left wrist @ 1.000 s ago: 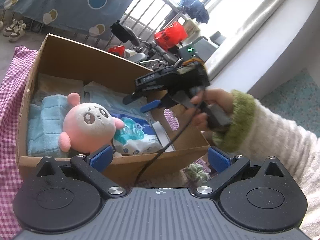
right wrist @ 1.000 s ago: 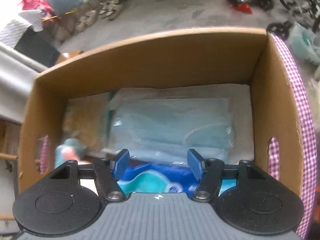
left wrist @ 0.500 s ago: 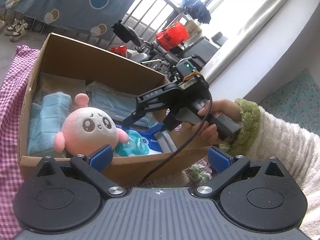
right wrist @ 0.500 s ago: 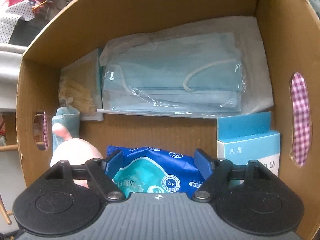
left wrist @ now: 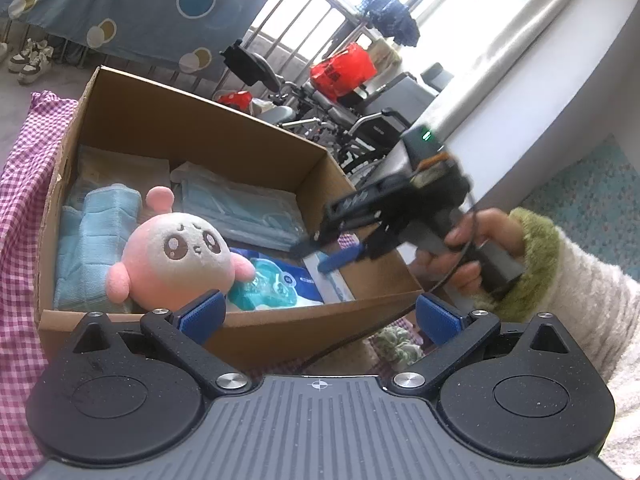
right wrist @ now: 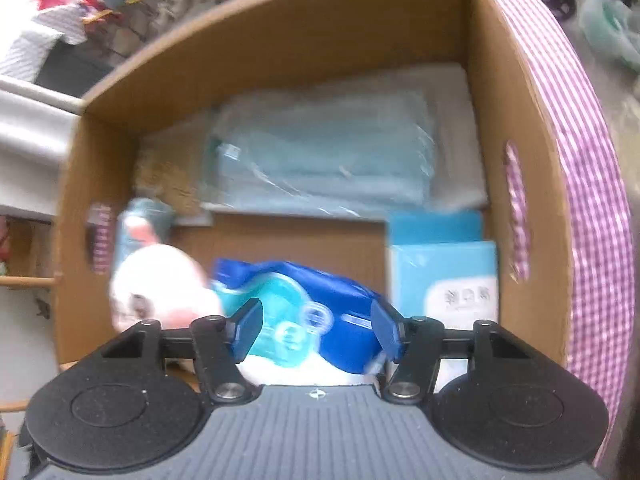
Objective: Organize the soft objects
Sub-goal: 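Open the right tool and withdraw it from the box, then move the right tool to the gold packet on the mat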
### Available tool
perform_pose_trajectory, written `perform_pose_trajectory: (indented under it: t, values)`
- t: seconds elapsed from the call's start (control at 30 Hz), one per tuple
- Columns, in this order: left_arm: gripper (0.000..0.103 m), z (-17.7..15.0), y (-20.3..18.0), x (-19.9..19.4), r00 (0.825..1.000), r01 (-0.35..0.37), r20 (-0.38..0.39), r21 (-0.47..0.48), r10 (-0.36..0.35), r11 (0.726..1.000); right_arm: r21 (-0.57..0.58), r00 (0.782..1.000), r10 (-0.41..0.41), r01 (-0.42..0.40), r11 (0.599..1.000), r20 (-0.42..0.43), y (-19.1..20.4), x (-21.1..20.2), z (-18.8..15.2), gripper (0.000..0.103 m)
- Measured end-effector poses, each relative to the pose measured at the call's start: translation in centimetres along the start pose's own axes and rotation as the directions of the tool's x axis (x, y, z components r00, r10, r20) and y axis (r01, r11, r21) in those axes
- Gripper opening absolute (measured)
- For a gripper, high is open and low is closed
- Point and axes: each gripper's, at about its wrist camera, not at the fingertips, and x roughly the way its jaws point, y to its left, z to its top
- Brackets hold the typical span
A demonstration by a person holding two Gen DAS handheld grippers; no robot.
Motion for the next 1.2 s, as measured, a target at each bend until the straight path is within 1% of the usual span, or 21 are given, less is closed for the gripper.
perform_pose_trajectory:
  t: [0.03,0.07,0.1,0.17,0.23,0.3,0.4,0.43,0.53,0.6,0.63,0.67,0.7,0.73,0.87,0.9,0.93,1.0,1.1,1.13,1.2]
  values:
    - [0.102,0.1,-0.1,0.0,1.0,-0.001,-0.001,-0.001,0.001,1.0,0.018,1.0,0.0,0.001,1.0,-0.017,-0.5,0.9,0.0,0.055]
    - [0.102,0.1,-0.1,-0.1,1.0,-0.003,-0.003,-0.001,0.003,1.0,0.048,0.999,0.013,-0.011,0.999,-0.042,-1.1,1.5,0.0,0.052]
    - [0.102,0.1,-0.2,-0.1,1.0,-0.007,-0.004,0.001,0.007,1.0,0.07,0.998,0.024,-0.02,0.997,-0.054,-1.5,2.2,0.0,0.052]
    - [0.102,0.1,-0.3,-0.4,1.0,-0.016,-0.002,0.005,0.016,1.0,0.06,0.999,0.005,-0.002,0.998,-0.052,-1.1,2.5,0.1,0.054]
    - [0.102,-0.1,-0.5,-0.7,1.0,-0.023,0.004,0.007,0.023,1.0,0.045,1.0,-0.001,0.002,0.999,-0.028,-0.7,2.1,0.0,0.057]
    - [0.102,-0.2,-0.7,-1.0,0.999,-0.035,0.008,0.007,0.035,0.999,0.057,1.0,0.017,-0.017,0.998,-0.002,-0.6,1.5,-0.3,0.057]
    - [0.102,-0.4,-1.0,-1.4,0.998,-0.056,0.012,0.012,0.056,0.998,0.07,0.991,0.094,-0.101,0.992,0.094,-1.3,-1.5,-1.1,0.061]
    - [0.102,-0.4,-1.2,-1.5,0.998,-0.063,0.011,0.014,0.063,0.998,0.064,0.983,0.124,-0.133,0.989,0.135,-1.4,-2.7,-1.7,0.066]
    - [0.102,-0.5,-1.8,-1.9,0.996,-0.086,0.009,0.021,0.086,0.996,0.022,0.944,0.203,-0.216,0.976,0.26,-1.6,-6.7,-4.5,0.069]
    - [0.102,-0.6,-2.5,-2.4,0.995,-0.095,0.015,0.03,0.095,0.995,-0.026,0.908,0.253,-0.26,0.965,0.335,-1.7,-9.2,-7.1,0.073]
    - [0.102,-0.7,-2.7,-2.6,0.995,-0.1,0.021,0.034,0.1,0.994,-0.05,0.886,0.271,-0.273,0.961,0.377,-1.9,-10.6,-8.9,0.077]
    - [0.102,-0.7,-3.1,-3.0,0.994,-0.105,0.028,0.039,0.104,0.994,-0.072,0.867,0.28,-0.276,0.959,0.412,-1.9,-11.5,-10.2,0.079]
    - [0.102,-0.8,-3.4,-3.3,0.993,-0.11,0.037,0.044,0.109,0.993,-0.095,0.843,0.286,-0.273,0.957,0.455,-2.2,-12.6,-12.0,0.081]
    - [0.102,-0.8,-3.7,-3.6,0.993,-0.114,0.044,0.048,0.112,0.992,-0.108,0.827,0.284,-0.266,0.958,0.486,-2.1,-13.2,-13.2,0.084]
    - [0.102,-1.1,-4.9,-4.7,0.991,-0.125,0.062,0.068,0.121,0.99,-0.143,0.74,0.266,-0.227,0.963,0.618,-3.3,-16.1,-19.4,0.101]
    - [0.103,-1.3,-5.2,-5.0,0.99,-0.128,0.064,0.078,0.123,0.989,-0.144,0.723,0.258,-0.217,0.965,0.641,-3.7,-16.3,-20.7,0.101]
    - [0.103,-1.6,-5.5,-5.1,0.99,-0.13,0.063,0.087,0.125,0.988,-0.142,0.707,0.244,-0.2,0.969,0.664,-4.2,-16.7,-22.2,0.102]
    - [0.103,-2.3,-6.0,-5.2,0.99,-0.134,0.047,0.113,0.13,0.985,-0.132,0.684,0.196,-0.145,0.981,0.703,-4.5,-16.6,-24.5,0.103]
    - [0.103,-3.6,-6.9,-4.6,0.989,-0.145,-0.007,0.158,0.148,0.977,-0.095,0.636,0.08,-0.01,0.995,0.768,-4.3,-15.7,-27.8,0.103]
    - [0.103,-4.2,-7.1,-4.2,0.987,-0.148,-0.029,0.173,0.155,0.974,-0.07,0.618,0.022,0.054,0.996,0.786,-4.0,-15.0,-28.7,0.103]
    - [0.103,-5.4,-7.6,-3.2,0.982,-0.156,-0.074,0.201,0.174,0.967,-0.041,0.583,-0.052,0.145,0.989,0.811,-3.5,-14.3,-30.0,0.103]
